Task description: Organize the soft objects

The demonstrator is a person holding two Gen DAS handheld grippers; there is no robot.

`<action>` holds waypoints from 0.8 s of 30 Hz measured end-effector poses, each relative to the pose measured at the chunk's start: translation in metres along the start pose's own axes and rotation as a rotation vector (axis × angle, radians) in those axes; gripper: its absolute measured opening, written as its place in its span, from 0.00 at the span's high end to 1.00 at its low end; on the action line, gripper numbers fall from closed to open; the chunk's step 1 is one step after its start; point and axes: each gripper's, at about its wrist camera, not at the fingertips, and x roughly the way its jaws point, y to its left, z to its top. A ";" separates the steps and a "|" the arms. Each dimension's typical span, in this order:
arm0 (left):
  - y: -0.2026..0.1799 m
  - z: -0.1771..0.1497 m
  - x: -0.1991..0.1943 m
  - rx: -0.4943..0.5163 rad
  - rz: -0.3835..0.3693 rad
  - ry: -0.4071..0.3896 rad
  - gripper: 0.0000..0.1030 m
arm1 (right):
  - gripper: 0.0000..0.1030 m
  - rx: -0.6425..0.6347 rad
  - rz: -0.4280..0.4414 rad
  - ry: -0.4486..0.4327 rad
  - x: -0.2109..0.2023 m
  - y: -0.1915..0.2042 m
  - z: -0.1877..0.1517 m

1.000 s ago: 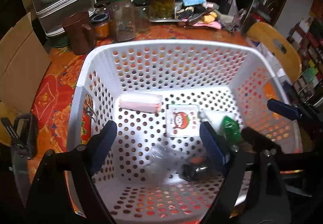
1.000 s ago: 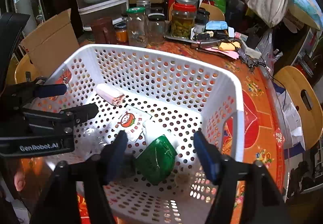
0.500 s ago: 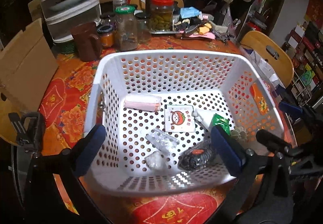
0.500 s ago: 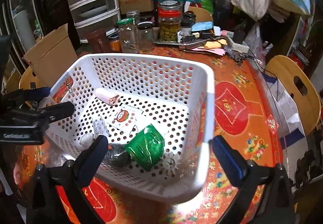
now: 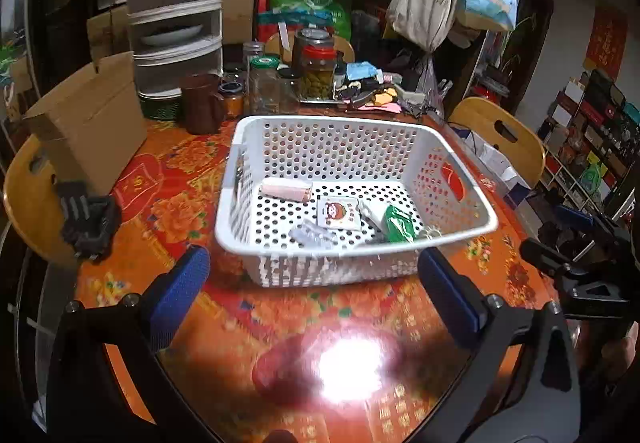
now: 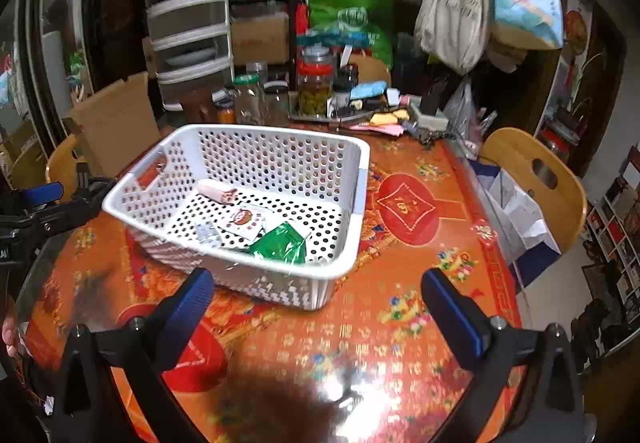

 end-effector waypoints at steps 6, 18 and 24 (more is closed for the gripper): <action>-0.009 -0.044 -0.056 0.019 0.001 -0.070 0.00 | 0.00 0.049 0.067 -0.054 -0.047 0.003 -0.037; -0.048 -0.115 -0.100 0.070 0.010 -0.100 0.00 | 0.00 0.102 0.083 -0.110 -0.093 0.015 -0.105; -0.052 -0.116 -0.086 0.066 0.016 -0.081 0.00 | 0.00 0.104 0.070 -0.092 -0.087 0.017 -0.111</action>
